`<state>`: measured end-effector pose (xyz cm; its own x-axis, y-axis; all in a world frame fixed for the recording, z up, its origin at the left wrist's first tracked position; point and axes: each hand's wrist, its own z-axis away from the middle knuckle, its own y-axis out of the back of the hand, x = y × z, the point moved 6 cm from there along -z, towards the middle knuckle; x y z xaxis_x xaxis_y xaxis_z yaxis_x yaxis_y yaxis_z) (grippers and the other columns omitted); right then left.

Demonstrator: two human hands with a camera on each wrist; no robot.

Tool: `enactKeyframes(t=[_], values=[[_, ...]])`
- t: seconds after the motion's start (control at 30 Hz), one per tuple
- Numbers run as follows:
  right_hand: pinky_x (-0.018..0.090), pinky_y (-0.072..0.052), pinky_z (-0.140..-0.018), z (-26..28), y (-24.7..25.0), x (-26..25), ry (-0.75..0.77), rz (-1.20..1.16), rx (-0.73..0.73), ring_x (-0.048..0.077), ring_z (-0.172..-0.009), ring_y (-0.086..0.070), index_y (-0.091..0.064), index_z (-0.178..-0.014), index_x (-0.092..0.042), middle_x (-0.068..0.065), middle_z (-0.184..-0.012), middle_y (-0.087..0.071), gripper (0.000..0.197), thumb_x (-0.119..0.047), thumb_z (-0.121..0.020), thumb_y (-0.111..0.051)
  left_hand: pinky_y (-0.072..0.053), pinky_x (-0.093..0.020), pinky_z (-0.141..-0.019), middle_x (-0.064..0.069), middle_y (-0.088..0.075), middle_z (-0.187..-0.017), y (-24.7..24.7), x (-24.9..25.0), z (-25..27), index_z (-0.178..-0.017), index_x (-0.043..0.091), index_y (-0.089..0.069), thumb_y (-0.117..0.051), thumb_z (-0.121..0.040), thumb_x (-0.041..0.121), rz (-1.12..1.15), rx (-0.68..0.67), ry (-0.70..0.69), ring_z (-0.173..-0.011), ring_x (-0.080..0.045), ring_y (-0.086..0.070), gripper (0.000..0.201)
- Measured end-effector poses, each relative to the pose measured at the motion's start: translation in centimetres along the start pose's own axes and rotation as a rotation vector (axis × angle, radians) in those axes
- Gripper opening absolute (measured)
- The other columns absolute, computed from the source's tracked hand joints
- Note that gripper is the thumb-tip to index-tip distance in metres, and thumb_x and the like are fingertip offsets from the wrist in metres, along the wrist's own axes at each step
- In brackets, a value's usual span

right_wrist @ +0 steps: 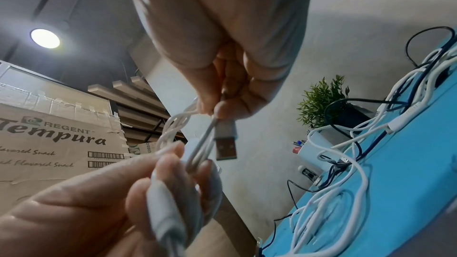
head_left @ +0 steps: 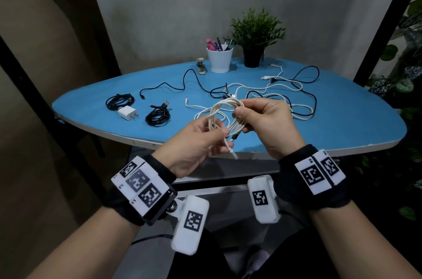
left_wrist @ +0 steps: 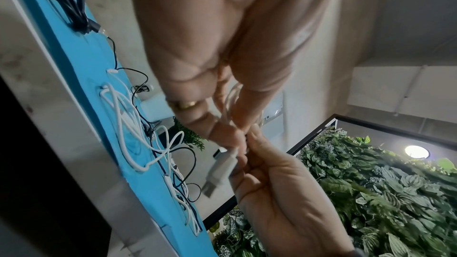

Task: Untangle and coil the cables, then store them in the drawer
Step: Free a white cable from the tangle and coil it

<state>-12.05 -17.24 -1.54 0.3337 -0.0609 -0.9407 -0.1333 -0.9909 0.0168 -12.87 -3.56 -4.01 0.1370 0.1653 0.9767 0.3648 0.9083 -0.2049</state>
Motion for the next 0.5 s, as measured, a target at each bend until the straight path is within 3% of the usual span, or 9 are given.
enactKeyframes(t=[0.17, 0.33, 0.5], values=[[0.019, -0.046, -0.047, 0.0, 0.3, 0.1, 0.015, 0.012, 0.050, 0.015, -0.062, -0.061, -0.071, -0.076, -0.022, -0.005, -0.063, -0.068, 0.025, 0.001, -0.082, -0.065, -0.052, -0.017, -0.049, -0.012, -0.060, -0.070, 0.2, -0.3, 0.2, -0.099, 0.008, -0.044, -0.057, -0.085, -0.008, -0.016, -0.015, 0.027, -0.051, -0.014, -0.062, 0.024], [0.019, -0.045, -0.047, -0.2, 0.7, 0.1, 0.013, 0.052, 0.068, 0.016, -0.064, -0.061, -0.071, -0.076, -0.024, -0.004, -0.064, -0.069, 0.024, -0.001, -0.082, -0.066, -0.053, -0.018, -0.056, -0.007, -0.058, -0.064, -0.2, -0.7, 0.3, -0.095, 0.006, -0.054, -0.062, -0.080, -0.012, -0.277, -0.131, 0.014, -0.058, -0.011, -0.062, 0.025], [0.019, -0.045, -0.047, -0.4, 1.0, -0.6, 0.020, 0.057, 0.069, 0.013, -0.058, -0.059, -0.071, -0.078, -0.021, -0.002, -0.063, -0.068, 0.021, -0.002, -0.083, -0.065, -0.055, -0.020, -0.060, -0.009, -0.059, -0.071, 0.7, -1.1, -0.1, -0.080, 0.006, -0.062, -0.064, -0.079, -0.011, -0.449, -0.094, 0.026, -0.060, -0.011, -0.059, 0.016]])
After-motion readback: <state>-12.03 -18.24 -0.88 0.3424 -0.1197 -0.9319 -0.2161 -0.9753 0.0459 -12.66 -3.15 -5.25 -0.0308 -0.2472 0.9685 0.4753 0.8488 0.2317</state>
